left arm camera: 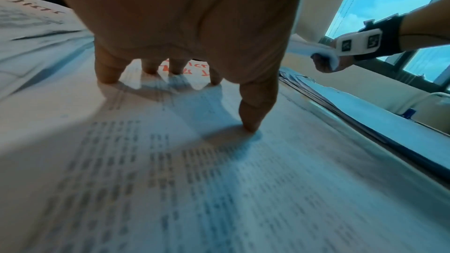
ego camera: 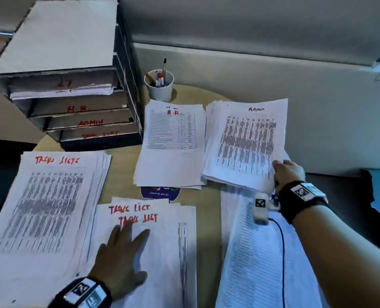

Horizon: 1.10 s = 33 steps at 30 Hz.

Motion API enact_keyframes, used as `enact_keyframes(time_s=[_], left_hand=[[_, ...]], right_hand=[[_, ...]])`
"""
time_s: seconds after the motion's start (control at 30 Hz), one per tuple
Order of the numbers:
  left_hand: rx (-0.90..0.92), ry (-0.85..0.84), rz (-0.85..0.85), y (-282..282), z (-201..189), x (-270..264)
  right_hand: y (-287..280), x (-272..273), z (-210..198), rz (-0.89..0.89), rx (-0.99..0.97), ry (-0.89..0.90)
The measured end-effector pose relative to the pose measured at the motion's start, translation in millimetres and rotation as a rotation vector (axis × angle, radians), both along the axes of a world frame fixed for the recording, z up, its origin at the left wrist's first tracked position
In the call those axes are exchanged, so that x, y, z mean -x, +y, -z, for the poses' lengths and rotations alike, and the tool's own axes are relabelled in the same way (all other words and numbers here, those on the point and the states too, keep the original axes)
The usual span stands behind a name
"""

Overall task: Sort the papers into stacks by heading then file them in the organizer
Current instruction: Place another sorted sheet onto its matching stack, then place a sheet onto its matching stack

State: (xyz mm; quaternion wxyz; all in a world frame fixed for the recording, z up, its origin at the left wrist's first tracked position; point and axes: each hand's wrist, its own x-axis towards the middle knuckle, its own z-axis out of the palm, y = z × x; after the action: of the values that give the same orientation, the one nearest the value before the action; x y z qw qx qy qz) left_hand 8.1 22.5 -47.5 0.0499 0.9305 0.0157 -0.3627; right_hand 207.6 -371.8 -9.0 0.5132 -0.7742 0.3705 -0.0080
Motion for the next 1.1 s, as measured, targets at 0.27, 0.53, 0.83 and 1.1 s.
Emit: enact_keyframes(time_s=[0.27,0.53,0.83,1.1], left_hand=[[0.051,-0.1,-0.016,1,1,-2],[0.058,-0.152,0.053,9,-1,4],[0.052,-0.235,-0.01,43,-5,-39],[0.029,-0.278,0.015,59,-16,-72]], right_hand=[[8,-46,15,-0.24,0.464,0.129],[171,192,19,-1.534,0.575,-0.222],[188,266,45,-1.525,0.734,0.139],[198,249,31,-1.333,0.603,0.243]])
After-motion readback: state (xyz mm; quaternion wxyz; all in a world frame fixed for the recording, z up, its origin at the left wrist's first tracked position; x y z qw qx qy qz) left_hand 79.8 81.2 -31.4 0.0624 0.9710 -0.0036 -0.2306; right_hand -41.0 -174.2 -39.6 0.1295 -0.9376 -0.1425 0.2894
